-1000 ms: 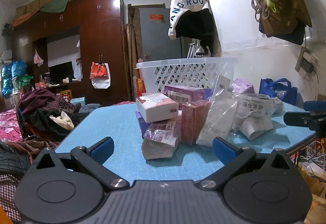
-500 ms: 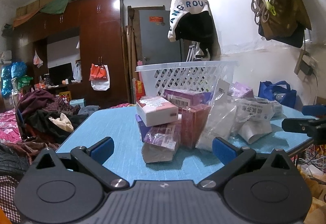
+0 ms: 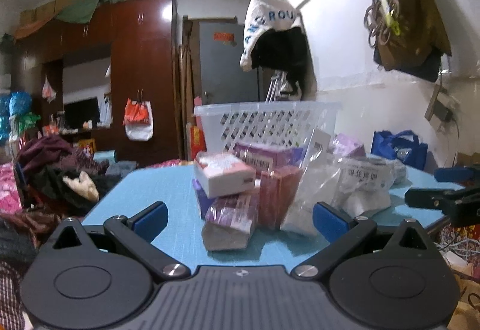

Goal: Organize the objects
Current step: 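Move both grippers toward the pile of boxes on the blue table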

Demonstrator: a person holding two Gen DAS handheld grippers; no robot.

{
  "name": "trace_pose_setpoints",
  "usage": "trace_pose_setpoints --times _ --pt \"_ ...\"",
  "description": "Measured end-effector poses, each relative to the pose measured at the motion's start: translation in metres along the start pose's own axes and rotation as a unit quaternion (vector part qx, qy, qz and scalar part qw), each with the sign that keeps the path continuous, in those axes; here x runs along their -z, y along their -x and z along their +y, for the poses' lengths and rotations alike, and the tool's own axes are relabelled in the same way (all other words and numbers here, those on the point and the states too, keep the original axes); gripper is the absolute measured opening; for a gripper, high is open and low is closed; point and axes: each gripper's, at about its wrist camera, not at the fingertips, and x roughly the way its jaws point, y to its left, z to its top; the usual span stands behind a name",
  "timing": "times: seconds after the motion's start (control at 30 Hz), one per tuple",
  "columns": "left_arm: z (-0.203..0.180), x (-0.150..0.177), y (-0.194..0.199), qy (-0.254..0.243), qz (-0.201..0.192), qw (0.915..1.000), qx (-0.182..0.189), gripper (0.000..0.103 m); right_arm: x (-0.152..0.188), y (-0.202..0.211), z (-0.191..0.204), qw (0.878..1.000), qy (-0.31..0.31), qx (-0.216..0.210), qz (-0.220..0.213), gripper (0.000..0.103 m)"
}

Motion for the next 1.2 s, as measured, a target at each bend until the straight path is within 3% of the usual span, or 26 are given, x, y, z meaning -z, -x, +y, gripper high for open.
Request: trace_pose_setpoints --times 0.1,0.37,0.87,1.2 --pt "0.001 -0.003 0.003 0.004 -0.023 0.9997 0.009 0.103 0.0 0.0 0.0 1.0 0.001 -0.001 0.003 0.103" --pt "0.009 -0.008 -0.004 0.013 0.009 0.9998 0.009 0.103 0.0 0.001 -0.001 1.0 -0.002 -0.003 0.001 0.103" --pt "0.005 -0.004 -0.005 0.005 0.017 0.9996 0.023 0.103 0.0 -0.008 -0.009 0.999 -0.024 -0.023 0.033 0.103" --pt "0.005 -0.003 -0.008 -0.001 0.019 0.9993 0.032 0.103 -0.001 -0.003 -0.009 0.999 -0.02 -0.032 0.018 0.103"
